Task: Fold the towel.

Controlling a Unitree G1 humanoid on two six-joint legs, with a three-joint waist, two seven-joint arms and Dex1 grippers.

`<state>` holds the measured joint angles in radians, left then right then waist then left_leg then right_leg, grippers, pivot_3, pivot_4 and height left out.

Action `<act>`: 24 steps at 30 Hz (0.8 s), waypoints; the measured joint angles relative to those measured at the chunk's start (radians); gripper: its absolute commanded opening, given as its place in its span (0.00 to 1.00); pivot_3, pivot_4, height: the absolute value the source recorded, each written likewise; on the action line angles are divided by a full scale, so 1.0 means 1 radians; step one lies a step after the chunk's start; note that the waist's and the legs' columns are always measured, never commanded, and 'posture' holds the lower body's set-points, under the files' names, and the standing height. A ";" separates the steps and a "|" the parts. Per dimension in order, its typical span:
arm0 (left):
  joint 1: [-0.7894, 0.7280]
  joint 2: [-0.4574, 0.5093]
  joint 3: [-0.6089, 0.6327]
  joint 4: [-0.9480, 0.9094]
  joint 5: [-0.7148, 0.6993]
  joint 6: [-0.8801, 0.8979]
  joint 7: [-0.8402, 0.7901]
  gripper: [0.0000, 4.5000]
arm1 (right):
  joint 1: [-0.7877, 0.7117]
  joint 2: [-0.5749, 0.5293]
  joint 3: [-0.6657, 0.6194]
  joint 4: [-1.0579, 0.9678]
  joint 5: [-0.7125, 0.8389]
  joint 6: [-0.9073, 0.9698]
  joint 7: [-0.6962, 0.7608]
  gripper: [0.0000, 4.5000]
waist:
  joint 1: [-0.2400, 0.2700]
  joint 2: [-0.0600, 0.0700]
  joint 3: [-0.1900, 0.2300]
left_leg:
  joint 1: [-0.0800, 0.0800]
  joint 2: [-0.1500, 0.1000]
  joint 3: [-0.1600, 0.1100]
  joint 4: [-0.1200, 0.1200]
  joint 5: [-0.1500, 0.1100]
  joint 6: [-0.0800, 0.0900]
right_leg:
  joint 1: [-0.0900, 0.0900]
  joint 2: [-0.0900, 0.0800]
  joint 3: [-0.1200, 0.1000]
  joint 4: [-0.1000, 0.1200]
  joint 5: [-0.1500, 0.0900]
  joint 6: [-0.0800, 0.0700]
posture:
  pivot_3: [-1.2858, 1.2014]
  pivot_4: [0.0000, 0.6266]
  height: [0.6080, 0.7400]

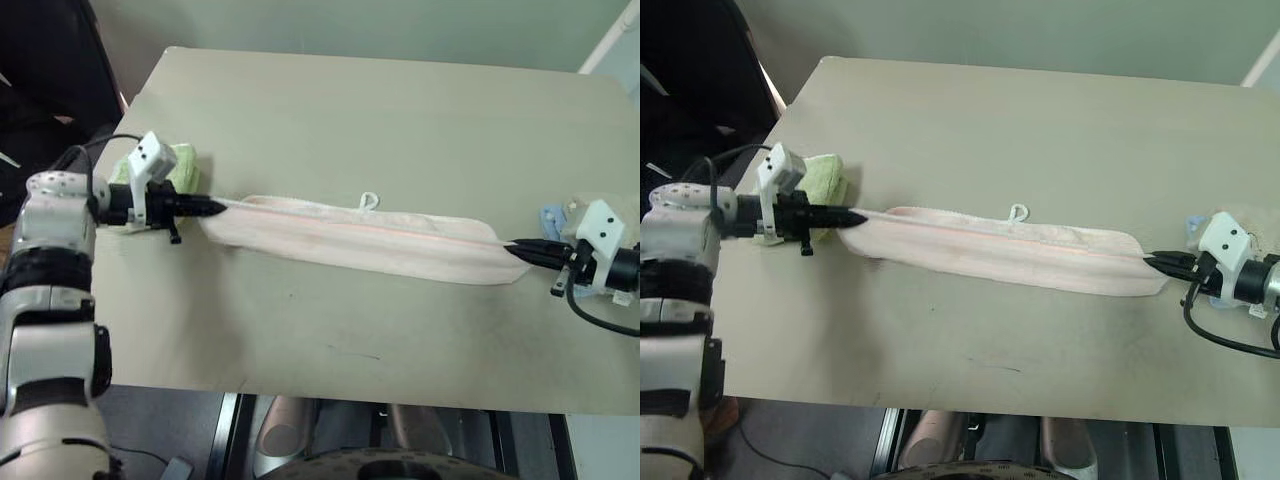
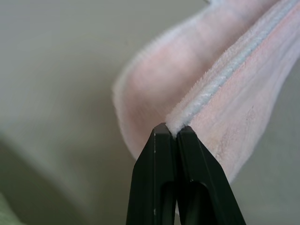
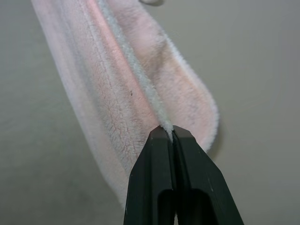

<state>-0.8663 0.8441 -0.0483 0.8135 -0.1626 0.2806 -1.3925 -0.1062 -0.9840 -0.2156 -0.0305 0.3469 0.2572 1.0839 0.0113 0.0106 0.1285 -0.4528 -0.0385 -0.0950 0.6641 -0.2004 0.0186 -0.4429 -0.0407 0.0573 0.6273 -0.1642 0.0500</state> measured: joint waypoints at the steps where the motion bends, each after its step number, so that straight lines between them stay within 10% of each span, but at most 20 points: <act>1: -0.023 -0.011 -0.006 0.035 0.011 -0.020 0.007 0.01 | -0.020 0.009 0.007 0.013 -0.009 -0.001 -0.014 0.00 | 0.000 0.000 0.000 | 0.000 0.000 0.000 0.000 0.000 0.000 | 0.000 0.000 0.000 0.000 0.000 0.000 | 0.52 0.24 1.00; 24: -0.159 -0.183 -0.003 0.422 0.150 -0.311 0.211 0.01 | -0.265 0.137 0.121 0.284 -0.143 -0.030 -0.168 0.00 | 0.001 0.000 0.000 | -0.001 0.000 0.000 0.000 0.002 0.003 | 0.000 0.000 0.000 -0.001 0.005 0.010 | 0.52 0.24 1.00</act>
<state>-1.0250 0.6610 -0.0510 1.2350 -0.0128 -0.0301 -1.1812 -0.3709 -0.8470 -0.0945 0.2538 0.2034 0.2273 0.9158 0.0120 0.0108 0.1286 -0.4535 -0.0388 -0.0946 0.6639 -0.1989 0.0213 -0.4430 -0.0412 0.0569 0.6266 -0.1588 0.0600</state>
